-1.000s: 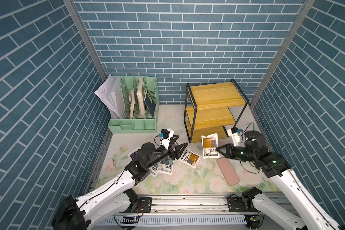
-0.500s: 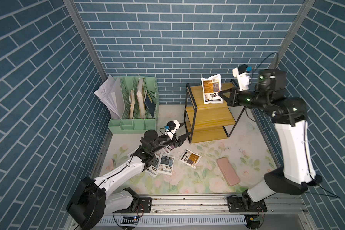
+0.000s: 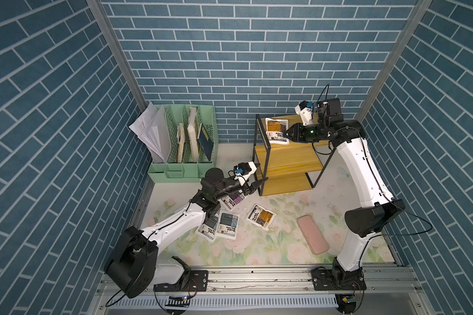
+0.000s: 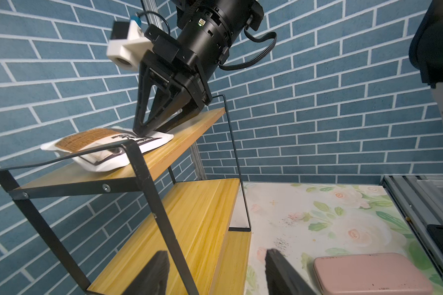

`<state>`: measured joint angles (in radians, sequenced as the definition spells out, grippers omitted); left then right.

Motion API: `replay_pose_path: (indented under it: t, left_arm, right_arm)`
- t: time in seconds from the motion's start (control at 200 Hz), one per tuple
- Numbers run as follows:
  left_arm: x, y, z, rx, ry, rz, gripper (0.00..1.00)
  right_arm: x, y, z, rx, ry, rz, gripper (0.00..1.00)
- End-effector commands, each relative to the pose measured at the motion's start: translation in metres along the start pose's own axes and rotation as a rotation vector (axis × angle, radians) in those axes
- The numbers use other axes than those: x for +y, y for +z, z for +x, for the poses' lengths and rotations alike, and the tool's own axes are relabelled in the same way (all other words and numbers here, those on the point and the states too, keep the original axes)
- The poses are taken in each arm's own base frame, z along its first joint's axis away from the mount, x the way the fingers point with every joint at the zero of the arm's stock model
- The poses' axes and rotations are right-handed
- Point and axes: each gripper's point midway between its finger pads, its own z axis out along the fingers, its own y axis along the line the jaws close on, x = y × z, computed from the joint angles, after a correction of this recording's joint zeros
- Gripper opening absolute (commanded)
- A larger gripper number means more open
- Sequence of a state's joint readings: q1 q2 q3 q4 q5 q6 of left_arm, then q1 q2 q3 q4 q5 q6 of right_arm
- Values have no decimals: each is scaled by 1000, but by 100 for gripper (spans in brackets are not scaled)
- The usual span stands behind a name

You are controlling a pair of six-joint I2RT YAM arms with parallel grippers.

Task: Place the bagged coffee beans on the shelf by color
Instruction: Place the coffee beans on the shelf, then move the shelf to the center of the board.

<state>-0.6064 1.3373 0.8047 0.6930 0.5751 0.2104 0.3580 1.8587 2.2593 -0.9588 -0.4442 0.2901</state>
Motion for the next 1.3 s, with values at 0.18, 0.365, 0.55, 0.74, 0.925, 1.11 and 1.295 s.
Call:
replay_pose_path:
  t: [0.18,0.365,0.55,0.74,0.925,1.11,1.295]
  left_arm:
    - [4,4,0,1,4,7,63]
    - [15,9,4,14,8,-38,61]
    - [22,21,14,28,-3,-53,60]
    - [21,29,15,27,9,-27,53]
    - [30,33,26,45,16,-55,49]
    - [42,46,38,70,1,-76,40]
    - [57,52,40,79,0,-129,26]
  right_arm:
    - [-2,-28,-29,-105,-45,89,58]
    - [-1,-132,-67,-428,-79,307,63]
    - [-145,-263,-16,-719,331,598,68]
    - [-268,-246,83,-713,775,347,58]
    - [-310,-179,124,-542,840,315,58]
    - [-319,-93,135,-280,780,254,59]
    - [-332,-43,141,-186,771,236,58]
